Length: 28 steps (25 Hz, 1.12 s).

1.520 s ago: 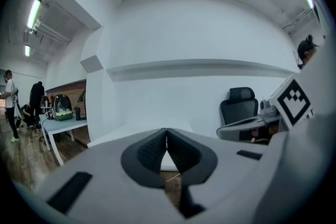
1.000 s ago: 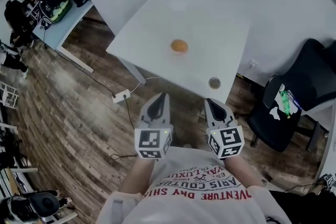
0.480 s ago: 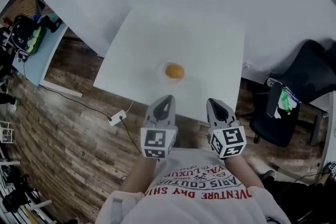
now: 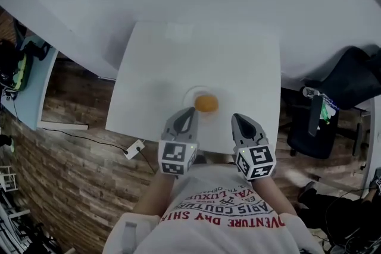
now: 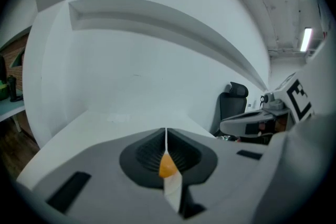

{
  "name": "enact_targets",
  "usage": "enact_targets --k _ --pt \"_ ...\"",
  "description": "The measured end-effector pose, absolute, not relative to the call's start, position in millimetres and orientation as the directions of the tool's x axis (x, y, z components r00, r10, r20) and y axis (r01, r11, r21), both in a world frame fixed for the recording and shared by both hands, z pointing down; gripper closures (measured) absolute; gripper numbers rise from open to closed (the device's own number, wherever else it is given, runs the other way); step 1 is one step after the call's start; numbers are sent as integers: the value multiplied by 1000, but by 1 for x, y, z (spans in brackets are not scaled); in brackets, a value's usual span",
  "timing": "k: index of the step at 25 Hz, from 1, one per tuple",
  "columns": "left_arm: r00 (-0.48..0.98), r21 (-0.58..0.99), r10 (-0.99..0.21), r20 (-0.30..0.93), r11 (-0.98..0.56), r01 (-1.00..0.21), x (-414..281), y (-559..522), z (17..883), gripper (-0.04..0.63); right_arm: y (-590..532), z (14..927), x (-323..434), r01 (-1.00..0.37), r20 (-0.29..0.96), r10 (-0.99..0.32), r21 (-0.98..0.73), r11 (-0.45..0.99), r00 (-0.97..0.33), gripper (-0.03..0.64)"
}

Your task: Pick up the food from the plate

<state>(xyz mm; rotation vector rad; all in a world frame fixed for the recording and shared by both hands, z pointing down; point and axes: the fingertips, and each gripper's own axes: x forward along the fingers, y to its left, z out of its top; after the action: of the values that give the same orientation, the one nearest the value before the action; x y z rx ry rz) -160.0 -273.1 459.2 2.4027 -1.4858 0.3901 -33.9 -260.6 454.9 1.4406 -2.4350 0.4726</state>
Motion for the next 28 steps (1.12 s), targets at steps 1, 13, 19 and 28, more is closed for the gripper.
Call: enact_targets --k 1,13,19,28 --pt "438 107 -813 383 -432 -895 -160 -278 464 588 -264 458 -36 -882 399 -789 -142 450 -467 606" --pt "429 219 -746 509 -370 -903 -138 -291 526 549 -293 501 -27 -871 505 -718 -175 458 -479 606" --pt "382 242 -755 533 -296 -924 -123 -310 549 162 -301 521 -13 -866 540 -692 -161 474 -479 606" --pt "320 186 -652 687 -268 -945 -114 -319 607 146 -307 566 -3 -848 618 -609 -196 493 -497 606"
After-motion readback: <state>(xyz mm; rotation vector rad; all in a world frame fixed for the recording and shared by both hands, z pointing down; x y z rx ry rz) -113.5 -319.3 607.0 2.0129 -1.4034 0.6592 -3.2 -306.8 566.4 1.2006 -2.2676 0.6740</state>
